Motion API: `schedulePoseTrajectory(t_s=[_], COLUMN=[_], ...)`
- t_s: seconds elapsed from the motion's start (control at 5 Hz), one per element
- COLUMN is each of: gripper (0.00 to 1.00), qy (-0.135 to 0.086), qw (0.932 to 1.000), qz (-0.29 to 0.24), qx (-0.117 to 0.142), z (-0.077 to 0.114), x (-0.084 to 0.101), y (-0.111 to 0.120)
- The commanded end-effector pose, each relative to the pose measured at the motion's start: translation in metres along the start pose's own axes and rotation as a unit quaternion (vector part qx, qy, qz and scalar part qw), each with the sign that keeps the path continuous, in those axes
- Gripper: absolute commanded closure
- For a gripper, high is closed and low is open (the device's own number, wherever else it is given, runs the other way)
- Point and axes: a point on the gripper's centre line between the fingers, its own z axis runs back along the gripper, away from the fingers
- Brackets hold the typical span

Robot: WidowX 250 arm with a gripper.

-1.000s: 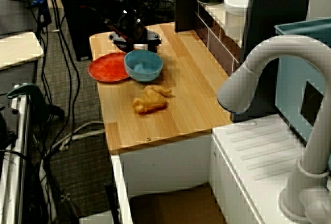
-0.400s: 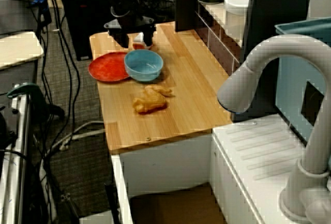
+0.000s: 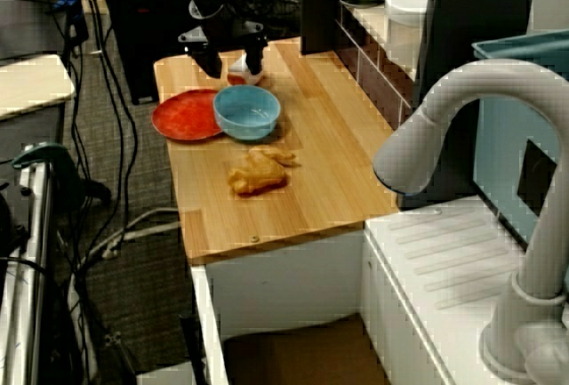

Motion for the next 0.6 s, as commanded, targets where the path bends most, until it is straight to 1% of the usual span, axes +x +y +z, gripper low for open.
schedulePoseTrajectory(t_s=[0.0,0.2,0.4], gripper=[0.00,0.00,0.00], qy=[0.036,0.075,0.103], qw=[0.9983,0.9946,0.9891], qz=[-0.007,-0.030,-0.061], qx=[-0.045,-0.065,-0.085], z=[0.0215,0.0214,0.0259], x=[0.0167,0.0144,0.0114], y=[-0.0057,-0.0049,-0.0044])
